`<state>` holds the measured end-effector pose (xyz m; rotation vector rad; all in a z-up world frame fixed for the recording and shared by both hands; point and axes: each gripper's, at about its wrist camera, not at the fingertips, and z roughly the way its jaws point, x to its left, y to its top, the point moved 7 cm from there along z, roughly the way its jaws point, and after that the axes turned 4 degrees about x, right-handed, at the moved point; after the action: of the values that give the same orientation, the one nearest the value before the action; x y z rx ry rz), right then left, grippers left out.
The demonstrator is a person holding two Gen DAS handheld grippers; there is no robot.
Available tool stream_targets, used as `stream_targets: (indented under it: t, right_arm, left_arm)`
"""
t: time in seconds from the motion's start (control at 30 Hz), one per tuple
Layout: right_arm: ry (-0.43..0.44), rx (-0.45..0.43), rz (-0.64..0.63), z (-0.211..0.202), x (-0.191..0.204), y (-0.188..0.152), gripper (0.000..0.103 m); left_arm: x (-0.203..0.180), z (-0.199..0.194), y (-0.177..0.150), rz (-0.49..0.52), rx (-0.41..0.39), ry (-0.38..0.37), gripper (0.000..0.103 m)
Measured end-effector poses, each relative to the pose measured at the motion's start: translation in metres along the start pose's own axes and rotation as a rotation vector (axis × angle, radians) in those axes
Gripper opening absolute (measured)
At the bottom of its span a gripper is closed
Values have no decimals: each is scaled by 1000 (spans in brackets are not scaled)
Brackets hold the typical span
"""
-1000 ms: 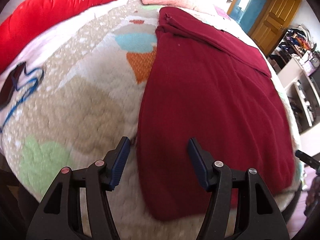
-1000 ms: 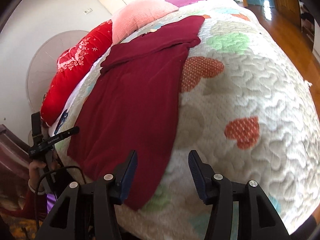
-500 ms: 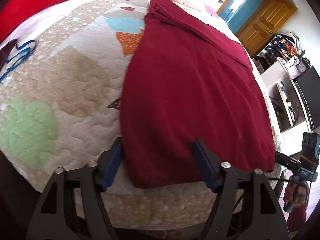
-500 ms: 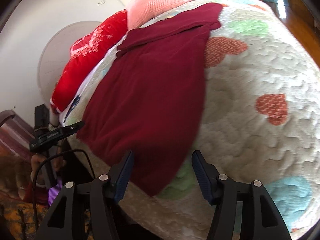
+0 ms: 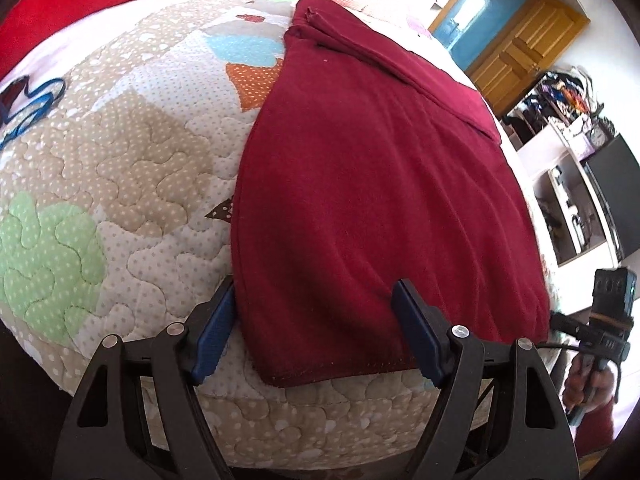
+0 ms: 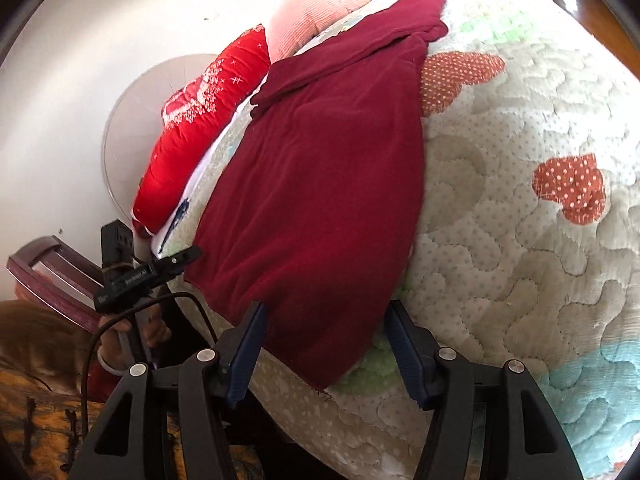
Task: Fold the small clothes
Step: 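Grasp the shirt hem with both tools and lift it toward the collar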
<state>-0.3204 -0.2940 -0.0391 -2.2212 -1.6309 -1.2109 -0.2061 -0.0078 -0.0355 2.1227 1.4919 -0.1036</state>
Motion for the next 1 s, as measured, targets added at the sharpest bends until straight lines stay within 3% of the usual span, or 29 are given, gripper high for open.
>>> stream_targets:
  t: [0.07,0.1,0.13,0.17,0.2,0.23,0.4,0.57,0.8,1.0]
  right_arm:
    - [3,-9,-8,2,1,1,58]
    - [3,-12,-23,4,4,3,56]
    - [2,-14,-35,5,6,3,42]
    - [19,-8,-51,9,10,4,22]
    - [49,10,-44,14,12,4,15]
    - [62,12,-38,18,14,5,14]
    - [144,-46,-76,8,31,27,12]
    - [219,-221,-92,-27,45,95,12]
    - [78,-422,-139,-49,32,225,11]
    - [-73,-453,20,-17,-36,320,11]
  left_arm:
    - [-2,2,0,26,3,11,75]
    - [-3,2,1,43,5,19,68]
    - [-4,3,1,53,8,25,46]
    - [-5,1,3,54,14,17,34]
    - [-4,0,4,48,16,4,29]
    - [-4,-2,7,47,18,-7,15]
    - [-15,-23,34,74,-15,-91,12]
    - [-36,-36,94,111,-107,-134,10]
    - [-68,-21,220,161,-232,-134,9]
    - [-57,29,331,72,-294,-22,9]
